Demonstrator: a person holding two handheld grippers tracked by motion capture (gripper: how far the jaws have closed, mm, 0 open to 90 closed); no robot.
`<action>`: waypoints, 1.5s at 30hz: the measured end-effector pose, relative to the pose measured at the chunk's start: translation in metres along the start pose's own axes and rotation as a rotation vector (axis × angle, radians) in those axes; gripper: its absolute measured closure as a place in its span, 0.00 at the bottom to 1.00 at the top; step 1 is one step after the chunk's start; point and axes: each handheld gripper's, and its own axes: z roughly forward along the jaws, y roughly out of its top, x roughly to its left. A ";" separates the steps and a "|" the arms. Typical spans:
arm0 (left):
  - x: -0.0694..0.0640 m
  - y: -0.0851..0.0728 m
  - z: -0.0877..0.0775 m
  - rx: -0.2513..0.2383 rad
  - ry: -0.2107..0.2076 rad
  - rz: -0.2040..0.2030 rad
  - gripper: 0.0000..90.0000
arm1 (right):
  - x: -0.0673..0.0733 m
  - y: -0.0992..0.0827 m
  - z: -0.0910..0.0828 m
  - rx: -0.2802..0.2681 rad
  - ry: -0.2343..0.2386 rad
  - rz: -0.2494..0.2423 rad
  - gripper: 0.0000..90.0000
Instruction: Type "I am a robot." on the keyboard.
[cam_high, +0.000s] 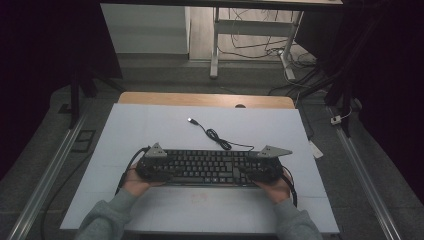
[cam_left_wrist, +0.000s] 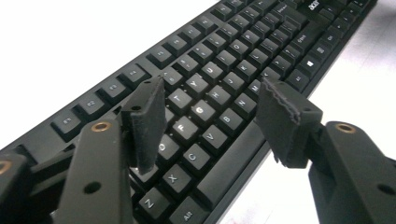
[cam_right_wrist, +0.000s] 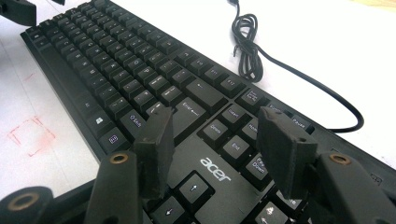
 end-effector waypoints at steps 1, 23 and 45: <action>0.001 0.000 -0.001 -0.004 0.003 -0.003 0.45 | 0.000 0.000 0.000 0.000 0.000 0.000 0.52; 0.020 -0.002 -0.011 -0.009 0.047 -0.068 0.38 | 0.000 0.000 0.000 0.006 -0.005 -0.001 0.52; 0.043 -0.011 -0.016 0.035 0.107 -0.121 0.41 | -0.001 0.000 0.001 0.012 -0.009 -0.003 0.52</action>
